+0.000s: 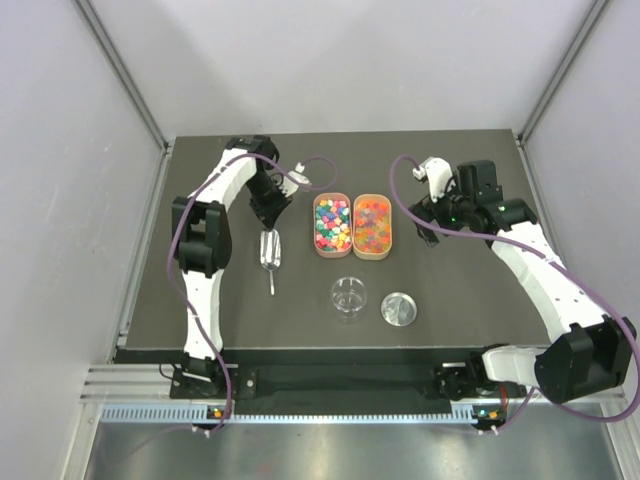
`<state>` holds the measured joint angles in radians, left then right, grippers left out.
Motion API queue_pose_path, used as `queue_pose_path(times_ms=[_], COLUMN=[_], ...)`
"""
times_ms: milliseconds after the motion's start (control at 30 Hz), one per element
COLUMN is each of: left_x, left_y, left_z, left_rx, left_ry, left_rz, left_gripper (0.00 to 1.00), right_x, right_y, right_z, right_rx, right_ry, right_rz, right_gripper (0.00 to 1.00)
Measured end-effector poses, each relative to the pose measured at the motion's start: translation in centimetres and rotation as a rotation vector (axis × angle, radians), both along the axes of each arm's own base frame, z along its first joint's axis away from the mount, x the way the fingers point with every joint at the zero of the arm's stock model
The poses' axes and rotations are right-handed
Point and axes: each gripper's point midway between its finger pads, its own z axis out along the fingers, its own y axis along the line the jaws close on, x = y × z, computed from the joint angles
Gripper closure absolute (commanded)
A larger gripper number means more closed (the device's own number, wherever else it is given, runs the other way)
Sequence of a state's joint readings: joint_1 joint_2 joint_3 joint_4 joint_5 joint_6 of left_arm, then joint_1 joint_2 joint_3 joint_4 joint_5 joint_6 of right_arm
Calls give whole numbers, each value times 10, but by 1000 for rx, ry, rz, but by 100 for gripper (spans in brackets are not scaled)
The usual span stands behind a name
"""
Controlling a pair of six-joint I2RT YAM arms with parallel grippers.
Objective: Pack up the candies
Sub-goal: Pick up the spatula from the center of the board.
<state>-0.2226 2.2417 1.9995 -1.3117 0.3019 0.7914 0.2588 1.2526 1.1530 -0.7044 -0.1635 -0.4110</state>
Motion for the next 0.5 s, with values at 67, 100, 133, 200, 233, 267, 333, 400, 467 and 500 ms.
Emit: queue_pose_path(times_ms=[67, 100, 133, 200, 233, 267, 333, 400, 467, 500], left_x=[0, 0, 0, -1, -2, -4, -4, -5, -5, -5], left_y=[1, 2, 2, 1, 1, 2, 2, 2, 3, 3], left_z=[-2, -3, -4, -5, -5, -5, -5, -5, -3, 0], left_rx=[6, 8, 9, 4, 5, 7, 9, 10, 10, 8], left_ry=[2, 3, 5, 14, 19, 24, 26, 28, 33, 36], left_rz=[-6, -9, -12, -12, -14, -15, -15, -11, 7, 22], left_gripper=[88, 96, 100, 100, 100, 100, 100, 100, 100, 100], right_x=[0, 0, 0, 0, 0, 0, 0, 0, 1, 1], right_y=[0, 0, 1, 1, 1, 1, 1, 0, 0, 0], right_z=[0, 0, 0, -1, -1, -1, -1, -1, 0, 2], right_rx=[0, 1, 1, 1, 1, -1, -3, -4, -6, -7], right_ry=[0, 0, 1, 3, 3, 3, 3, 2, -3, -5], right_rz=[1, 1, 3, 3, 4, 6, 8, 9, 13, 14], right_gripper=[0, 0, 0, 0, 0, 0, 0, 0, 0, 0])
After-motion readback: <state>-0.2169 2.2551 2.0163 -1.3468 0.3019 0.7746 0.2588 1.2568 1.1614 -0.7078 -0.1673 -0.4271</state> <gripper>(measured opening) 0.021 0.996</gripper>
